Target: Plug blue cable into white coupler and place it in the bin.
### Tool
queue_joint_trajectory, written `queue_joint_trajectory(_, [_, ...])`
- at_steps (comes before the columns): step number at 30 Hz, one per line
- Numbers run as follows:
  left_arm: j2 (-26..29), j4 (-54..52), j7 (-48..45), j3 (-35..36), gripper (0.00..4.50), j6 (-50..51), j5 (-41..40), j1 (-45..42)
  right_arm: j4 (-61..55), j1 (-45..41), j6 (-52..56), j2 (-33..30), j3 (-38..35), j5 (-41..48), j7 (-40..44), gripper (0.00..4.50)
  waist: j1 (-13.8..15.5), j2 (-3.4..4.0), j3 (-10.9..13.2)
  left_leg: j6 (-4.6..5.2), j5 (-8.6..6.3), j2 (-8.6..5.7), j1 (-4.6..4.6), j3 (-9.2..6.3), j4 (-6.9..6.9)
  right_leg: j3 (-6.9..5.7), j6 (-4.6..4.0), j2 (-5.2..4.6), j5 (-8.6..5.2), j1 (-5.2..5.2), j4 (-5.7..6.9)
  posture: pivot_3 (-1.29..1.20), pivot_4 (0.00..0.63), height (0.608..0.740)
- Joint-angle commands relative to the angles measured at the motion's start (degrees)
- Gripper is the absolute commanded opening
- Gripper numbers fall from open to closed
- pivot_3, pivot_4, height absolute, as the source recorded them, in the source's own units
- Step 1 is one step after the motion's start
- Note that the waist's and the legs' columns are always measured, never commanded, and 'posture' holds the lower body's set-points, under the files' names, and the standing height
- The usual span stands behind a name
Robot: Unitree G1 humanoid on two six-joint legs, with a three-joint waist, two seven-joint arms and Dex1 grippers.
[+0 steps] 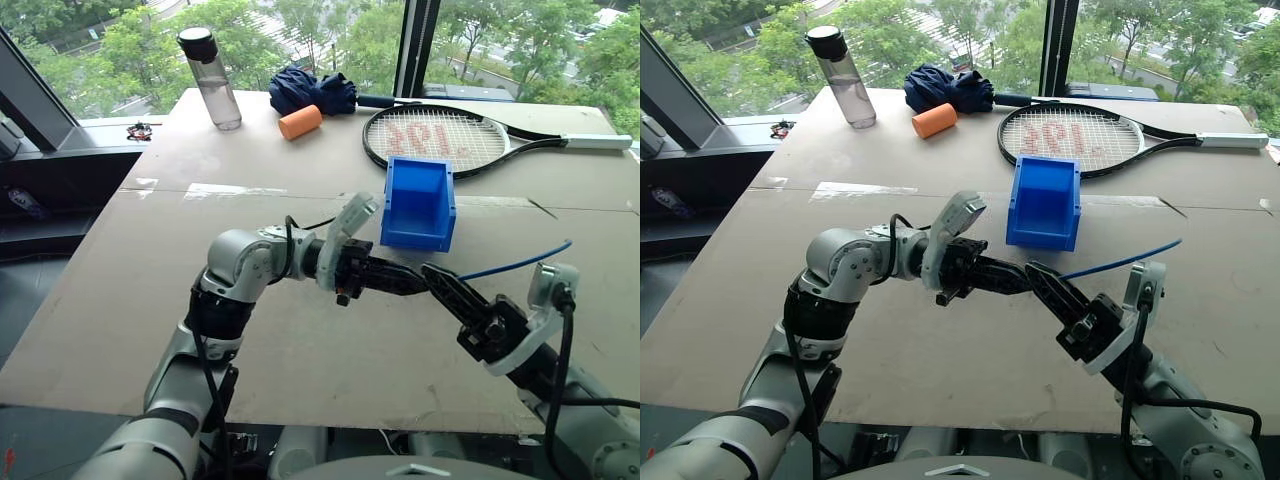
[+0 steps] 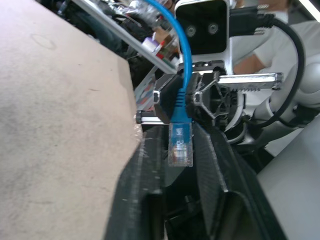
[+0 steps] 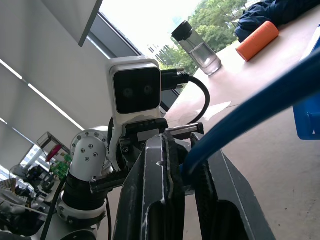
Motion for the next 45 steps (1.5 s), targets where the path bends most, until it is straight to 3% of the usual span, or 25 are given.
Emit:
queue_joint_trajectory(1, [-0.04, -3.93, 2.62, 2.9, 2.72, -2.39, -0.85, 0.81, -1.24, -0.16, -1.19, -0.87, -0.23, 2.07, 0.09, 0.0, -0.06, 0.0, 0.0, 0.0, 0.0, 0.0, 0.0, 0.0, 0.0, 0.0, 0.0, 0.0, 0.0, 0.0, 0.0, 0.0, 0.15, 0.74])
queue_joint_trajectory(3, [2.27, -5.58, 3.75, 5.25, 3.73, -3.88, -0.34, 2.34, -1.06, 0.07, -1.98, -1.44, -1.55, 2.63, 0.16, 0.0, -0.22, 0.0, 0.0, 0.0, 0.0, 0.01, -0.01, -0.03, 0.0, 0.02, 0.0, -0.01, 0.0, 0.0, 0.0, 0.0, 0.15, 0.74])
queue_joint_trajectory(5, [6.13, -7.71, 3.23, 4.95, 4.41, -8.65, 3.22, 4.99, -0.77, 0.44, -2.76, -2.17, -2.88, 2.87, 0.63, 0.0, -0.51, 0.01, 0.0, 0.0, 0.0, 0.01, -0.01, -0.04, -0.01, 0.03, 0.0, -0.01, 0.0, -0.02, 0.0, 0.0, 0.15, 0.74])
queue_joint_trajectory(8, [10.97, -7.76, 4.65, 3.13, 4.41, -21.57, 12.84, 9.42, 0.93, 0.07, -3.64, -3.26, -5.21, 2.96, 1.59, 0.0, -0.79, 0.03, -0.01, 0.0, 0.0, 0.04, 0.12, -0.02, -0.16, 0.14, -0.01, 0.0, 0.0, -0.01, 0.0, 0.0, 0.15, 0.74])
queue_joint_trajectory(15, [11.24, -2.47, 12.71, 8.75, 4.41, -35.69, 20.43, 17.03, 4.66, -3.63, -3.75, -4.95, -6.9, 2.11, 1.9, 0.0, -0.17, 0.0, 0.03, 0.0, 0.0, 0.02, 0.07, 0.0, -0.09, 0.24, -0.02, -0.07, 0.01, -0.02, -0.05, 0.0, 0.15, 0.74])
queue_joint_trajectory(20, [10.95, 0.85, 13.23, 7.7, 4.41, -41.75, 23.91, 19.31, 6.64, -6.14, -3.04, -4.97, -6.41, 1.45, 1.06, 0.0, 0.08, 0.0, 0.04, 0.0, 0.0, 0.0, 0.04, 0.04, -0.1, 0.18, -0.02, -0.06, 0.01, -0.04, -0.04, 0.0, 0.15, 0.74])
queue_joint_trajectory(29, [9.22, 12.68, 10.4, 4.27, 4.41, -49.9, 29.09, 16.02, 8.89, -12.92, -0.48, -7.25, -6.84, 3.23, -2.42, 0.0, 0.55, -0.01, 0.04, 0.0, 0.0, -0.02, 0.03, 0.19, -0.09, 0.16, 0.02, -0.06, 0.04, -0.04, -0.03, 0.0, 0.15, 0.74])
queue_joint_trajectory(33, [8.19, 18.94, 6.96, 1.66, 3.2, -56.1, 31.73, 14.14, 9.45, -13.87, 0.28, -7.55, -6.64, 2.64, -2.83, 0.0, 0.53, -0.02, 0.03, 0.0, 0.0, -0.04, 0.01, 0.18, -0.09, 0.15, 0.09, -0.07, 0.1, -0.04, -0.03, 0.0, 0.15, 0.74])
queue_joint_trajectory(38, [7.59, 26.5, 2.14, -0.41, 0.79, -63.38, 33.99, 11.49, 9.22, -14.82, 0.74, -7.88, -6.06, 1.03, -1.99, 0.0, 0.48, -0.02, 0.02, 0.0, 0.0, -0.04, 0.02, 0.17, -0.09, 0.14, 0.08, -0.06, 0.09, -0.03, -0.02, 0.0, 0.15, 0.74])
queue_joint_trajectory(39, [7.41, 27.52, 1.24, -0.29, 0.55, -63.99, 33.86, 10.98, 9.07, -15.42, 1.06, -8.46, -5.55, -0.28, -1.18, 0.0, 0.46, -0.01, 0.02, 0.0, 0.0, -0.04, 0.02, 0.18, -0.09, 0.14, 0.08, -0.05, 0.09, -0.03, -0.02, 0.0, 0.15, 0.74])
queue_joint_trajectory(45, [4.95, 30.24, -3.94, -1.3, 0.6, -66.96, 33.9, 8.1, 11.24, -20.48, 2.6, -11.52, 0.75, -12.2, 5.27, 0.0, 0.5, -0.01, 0.02, 0.01, 0.0, -0.04, 0.01, 0.17, -0.08, 0.12, 0.13, -0.05, 0.12, -0.03, -0.02, 0.0, 0.15, 0.74])
